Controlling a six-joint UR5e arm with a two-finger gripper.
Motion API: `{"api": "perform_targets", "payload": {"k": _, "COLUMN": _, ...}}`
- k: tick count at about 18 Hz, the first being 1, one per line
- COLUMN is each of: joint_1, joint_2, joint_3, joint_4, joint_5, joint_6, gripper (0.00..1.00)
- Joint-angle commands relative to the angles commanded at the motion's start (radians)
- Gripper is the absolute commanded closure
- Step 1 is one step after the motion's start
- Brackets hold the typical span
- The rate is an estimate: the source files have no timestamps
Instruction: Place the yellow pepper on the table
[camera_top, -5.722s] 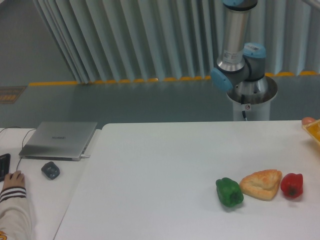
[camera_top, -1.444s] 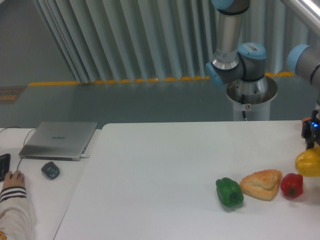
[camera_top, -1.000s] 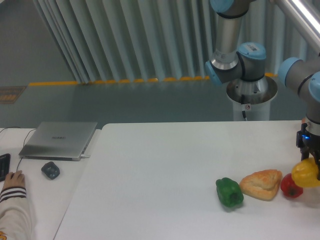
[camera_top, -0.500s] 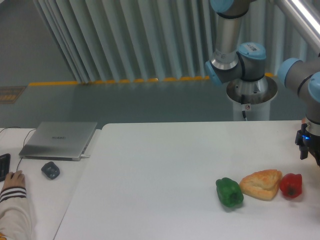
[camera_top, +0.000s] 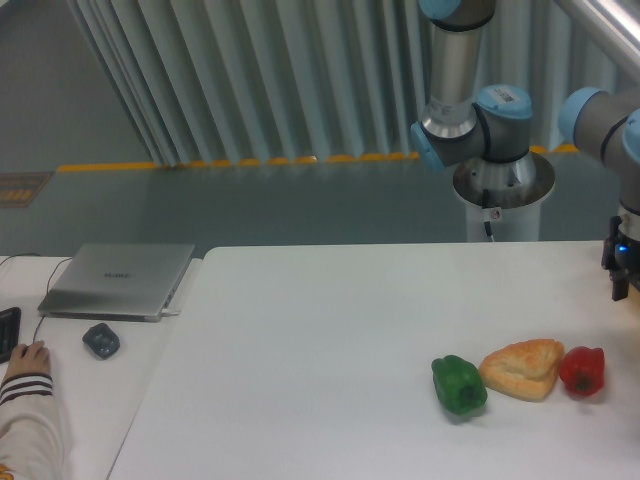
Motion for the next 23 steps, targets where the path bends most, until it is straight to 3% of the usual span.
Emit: {"api": "perform_targets", "payload": {"k": 23, "joint_1": 0.018, "joint_2": -0.015, "joint_3": -0.009, "joint_4": -0.009, "joint_5": 0.021, "joint_6": 0.02, "gripper": 0.0}}
